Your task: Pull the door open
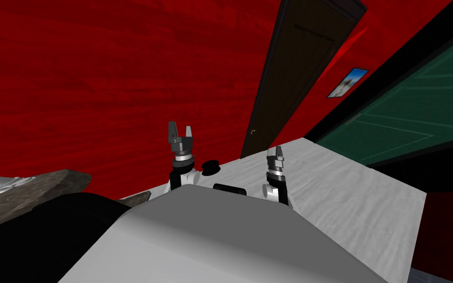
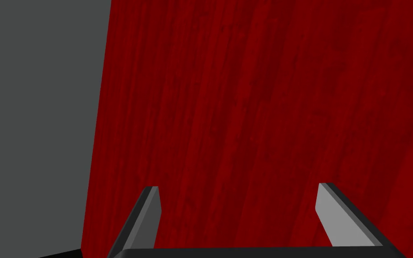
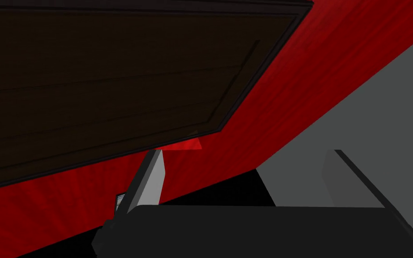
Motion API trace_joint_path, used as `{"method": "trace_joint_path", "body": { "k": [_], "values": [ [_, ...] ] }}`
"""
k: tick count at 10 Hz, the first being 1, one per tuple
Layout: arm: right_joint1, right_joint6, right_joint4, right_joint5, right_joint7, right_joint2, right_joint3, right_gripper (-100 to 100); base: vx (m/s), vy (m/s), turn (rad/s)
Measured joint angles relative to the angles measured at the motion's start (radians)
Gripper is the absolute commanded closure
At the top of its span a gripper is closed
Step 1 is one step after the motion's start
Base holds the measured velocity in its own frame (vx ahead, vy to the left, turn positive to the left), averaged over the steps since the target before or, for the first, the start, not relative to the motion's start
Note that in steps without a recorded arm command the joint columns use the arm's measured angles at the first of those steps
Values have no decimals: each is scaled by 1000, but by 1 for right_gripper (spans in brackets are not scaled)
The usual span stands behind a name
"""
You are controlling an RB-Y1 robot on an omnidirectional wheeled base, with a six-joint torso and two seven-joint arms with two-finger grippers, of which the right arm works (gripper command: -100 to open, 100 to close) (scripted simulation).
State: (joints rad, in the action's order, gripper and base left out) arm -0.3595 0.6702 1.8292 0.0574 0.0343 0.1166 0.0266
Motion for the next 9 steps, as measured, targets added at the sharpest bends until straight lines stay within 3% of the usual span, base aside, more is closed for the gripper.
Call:
{"method": "trace_joint_path", "body": {
  "k": [3, 9],
  "values": [
    [7, 25, -70, 3, -21, 17, 10, -100, 82, -75, 119],
    [48, 58, -224, 18, -70, 63, 18, -100, 85, -82, 119]
  ]
}}
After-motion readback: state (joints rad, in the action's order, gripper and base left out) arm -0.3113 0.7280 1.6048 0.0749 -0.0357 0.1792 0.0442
